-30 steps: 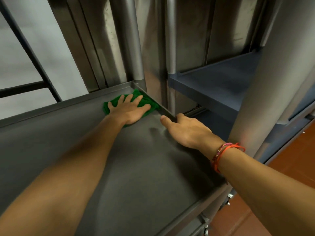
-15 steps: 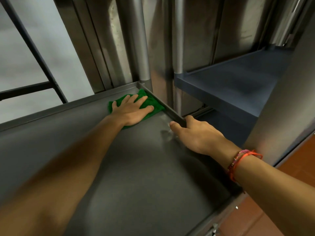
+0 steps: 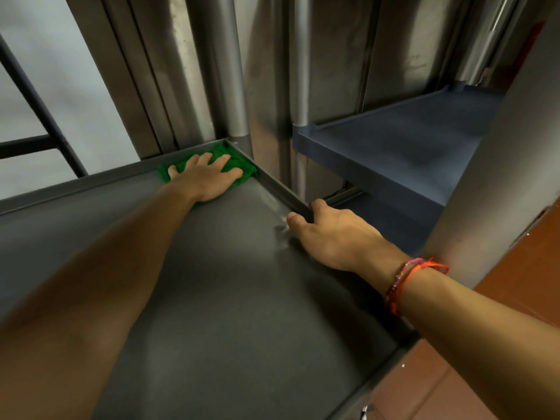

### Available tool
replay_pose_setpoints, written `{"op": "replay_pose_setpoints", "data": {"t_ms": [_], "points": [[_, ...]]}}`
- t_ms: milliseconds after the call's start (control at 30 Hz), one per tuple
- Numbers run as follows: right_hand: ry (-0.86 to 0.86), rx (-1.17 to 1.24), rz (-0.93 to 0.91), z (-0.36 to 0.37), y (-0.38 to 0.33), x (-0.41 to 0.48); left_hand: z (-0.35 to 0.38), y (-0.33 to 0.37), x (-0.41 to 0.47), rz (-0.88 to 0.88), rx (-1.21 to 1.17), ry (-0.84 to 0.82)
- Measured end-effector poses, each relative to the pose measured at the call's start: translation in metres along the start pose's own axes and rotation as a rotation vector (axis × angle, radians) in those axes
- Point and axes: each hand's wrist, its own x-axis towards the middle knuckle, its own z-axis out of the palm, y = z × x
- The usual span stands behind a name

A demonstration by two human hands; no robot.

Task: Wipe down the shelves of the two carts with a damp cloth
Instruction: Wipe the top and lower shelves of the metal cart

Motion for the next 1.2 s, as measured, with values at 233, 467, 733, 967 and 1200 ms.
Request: {"op": "replay_pose_setpoints", "data": {"t_ms": [233, 467, 733, 967, 1200], "points": [[-0.003, -0.035, -0.005, -0.001, -0.004, -0.002, 0.013, -0.008, -0.067, 0.23, 0.055, -0.039], [-0.002, -0.051, -0.013, 0.0, -0.001, 0.001, 0.007, -0.049, -0.05, 0.122, 0.044, 0.063], [-0.005, -0.023, -0.024, 0.001, 0.003, 0.004, -0.001, -0.087, -0.031, -0.104, 0.07, -0.003], [0.036, -0.021, -0.01, 0.003, 0.003, 0.008, -0.001, -0.021, -0.015, -0.033, 0.03, -0.025], [0.075, -0.045, 0.016, 0.006, -0.001, 0.01, 0.002, 0.008, -0.043, 0.034, -0.005, -0.058]]}}
